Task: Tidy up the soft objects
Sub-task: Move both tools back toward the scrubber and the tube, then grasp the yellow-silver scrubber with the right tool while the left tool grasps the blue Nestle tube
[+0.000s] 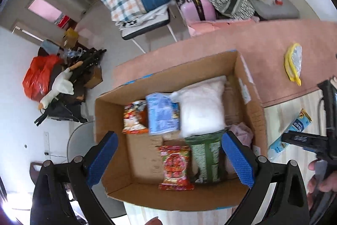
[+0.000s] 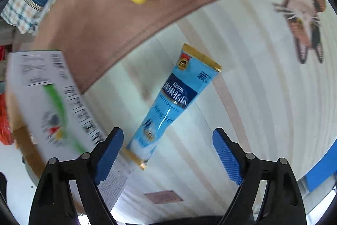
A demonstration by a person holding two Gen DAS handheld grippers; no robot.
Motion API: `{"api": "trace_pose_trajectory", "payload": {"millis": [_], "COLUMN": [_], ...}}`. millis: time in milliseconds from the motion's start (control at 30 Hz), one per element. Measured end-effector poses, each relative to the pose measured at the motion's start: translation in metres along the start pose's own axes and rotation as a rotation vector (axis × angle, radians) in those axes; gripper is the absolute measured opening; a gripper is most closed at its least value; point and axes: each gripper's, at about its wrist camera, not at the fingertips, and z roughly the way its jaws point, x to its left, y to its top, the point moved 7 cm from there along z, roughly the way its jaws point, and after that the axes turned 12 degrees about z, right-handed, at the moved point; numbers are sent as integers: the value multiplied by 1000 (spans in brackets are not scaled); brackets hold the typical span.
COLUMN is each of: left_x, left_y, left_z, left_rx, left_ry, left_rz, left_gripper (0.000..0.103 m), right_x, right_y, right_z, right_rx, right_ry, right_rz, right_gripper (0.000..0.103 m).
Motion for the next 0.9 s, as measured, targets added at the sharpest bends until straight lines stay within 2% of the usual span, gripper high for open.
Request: {"api": "trace_pose_trajectory", "payload": {"millis": [67,133,233,267,333,367,400,433,500,667,733,900], "left_x": [-10,-17,-31,-37,-48,-56,-65,-77,-99,-169,-194,-237], "left_y": [4,9,21,26,37,44,50,56,62,65,61,61], "left_z": [4,6,3,0,-2,-5,-7,-8,-7,19,37,70], "left_rx": [15,25,24,17,2,-9,-16,-15,4,118,183,262], "left_ry": [-9,-15,-43,-55,-76,-101,-134,-175,-226,-265,-250,-167], "left_rz": [9,13,27,36,54,69,83,102,152,342,414,559], "left_gripper": [101,101,101,101,101,101,101,101,101,101,97,96], "right_x": [2,7,21,29,34,32,29,23,2,-62,-80,-99], "right_y": [3,5,3,2,0,2,4,9,26,84,103,144], "right_z": [14,23,20,17,11,6,0,-8,-28,-82,-98,-123], "right_rx": [19,30,5,-4,18,39,53,61,47,-47,-66,-82], "right_ry": [-33,-49,-73,-64,-61,-42,-15,20,70,55,59,42], "right_rz": [-17,-51,-157,-219,-306,-329,-338,-330,-289,-188,-171,-188], "right_gripper": [66,40,28,28,30,37,61,78,79,79,79,79]}}
